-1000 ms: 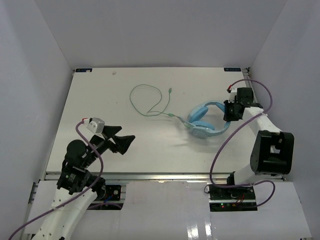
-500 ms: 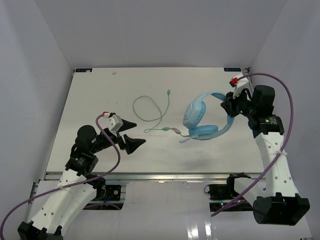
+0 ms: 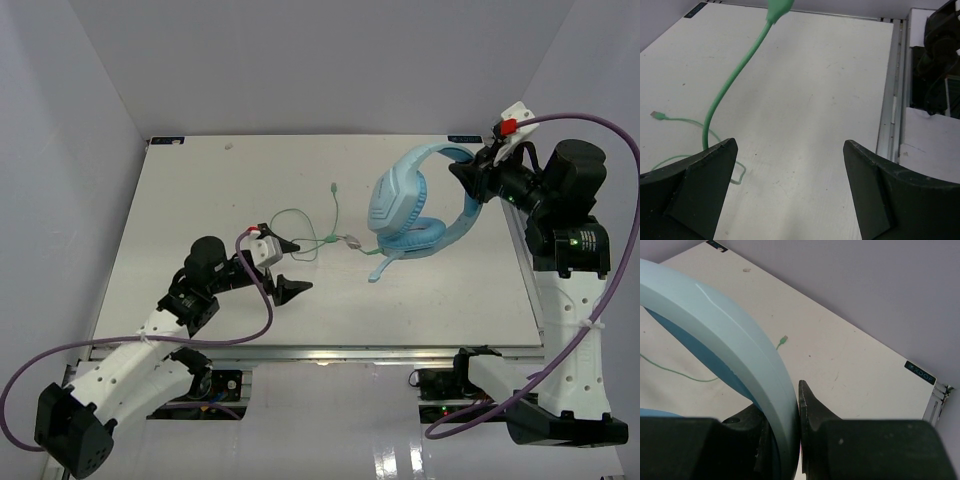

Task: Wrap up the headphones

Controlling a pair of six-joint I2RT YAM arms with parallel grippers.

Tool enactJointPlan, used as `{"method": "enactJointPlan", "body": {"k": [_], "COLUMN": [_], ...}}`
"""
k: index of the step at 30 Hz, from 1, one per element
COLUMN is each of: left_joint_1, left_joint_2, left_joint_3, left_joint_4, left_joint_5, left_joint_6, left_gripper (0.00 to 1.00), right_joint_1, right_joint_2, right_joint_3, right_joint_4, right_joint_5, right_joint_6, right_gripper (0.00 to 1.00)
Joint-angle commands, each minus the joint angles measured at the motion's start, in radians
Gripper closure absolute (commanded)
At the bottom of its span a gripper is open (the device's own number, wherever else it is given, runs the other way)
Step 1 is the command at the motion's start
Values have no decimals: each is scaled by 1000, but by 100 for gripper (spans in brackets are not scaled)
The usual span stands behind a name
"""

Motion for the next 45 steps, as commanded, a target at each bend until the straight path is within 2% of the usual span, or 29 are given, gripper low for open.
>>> {"method": "enactJointPlan", "body": {"k": [1, 3, 6, 9, 11, 14, 17, 21, 23, 28, 32, 38, 45], "left_joint_1": [-5, -5, -6, -15, -22, -23, -23, -23, -23, -23, -23, -23, -23], "left_joint_2": [67, 79, 38, -38, -116, -267, -396, -473, -424, -184, -32, 93, 161], "left_joint_3": [-36, -59, -72, -45, -40, -57, -111, -211, -207, -177, -190, -199, -241], "left_joint_4": [190, 245, 270, 208, 140, 4, -112, -73, -48, 105, 275, 449, 579], "left_joint_5": [-154, -189, -143, -46, -32, -78, -182, -213, -213, -196, -254, -213, -224], "left_joint_6": [46, 36, 0, -50, -78, -105, -100, -146, -153, -159, -208, -267, -311], "left_gripper": [4, 6, 7, 9, 10, 13, 12, 5, 5, 9, 12, 26, 27], "right_joint_1": [-3, -3, -3, -3, -3, -3, -3, -3, -3, -3, -3, -3, -3], "right_joint_2": [7, 6, 3, 4, 2, -7, -14, -29, -31, -38, -42, -39, -33], "right_joint_3": [95, 118, 122, 103, 84, 62, 51, 48, 50, 66, 68, 65, 60], "right_joint_4": [29, 30, 33, 43, 48, 61, 66, 64, 61, 55, 49, 49, 57], "right_joint_5": [-48, -34, 30, 77, 81, 71, 62, 33, 22, -7, -20, -32, -40], "right_joint_6": [90, 93, 82, 69, 68, 80, 87, 100, 108, 133, 144, 154, 174], "right_gripper": [92, 92, 92, 92, 92, 92, 92, 92, 92, 92, 92, 92, 92]}}
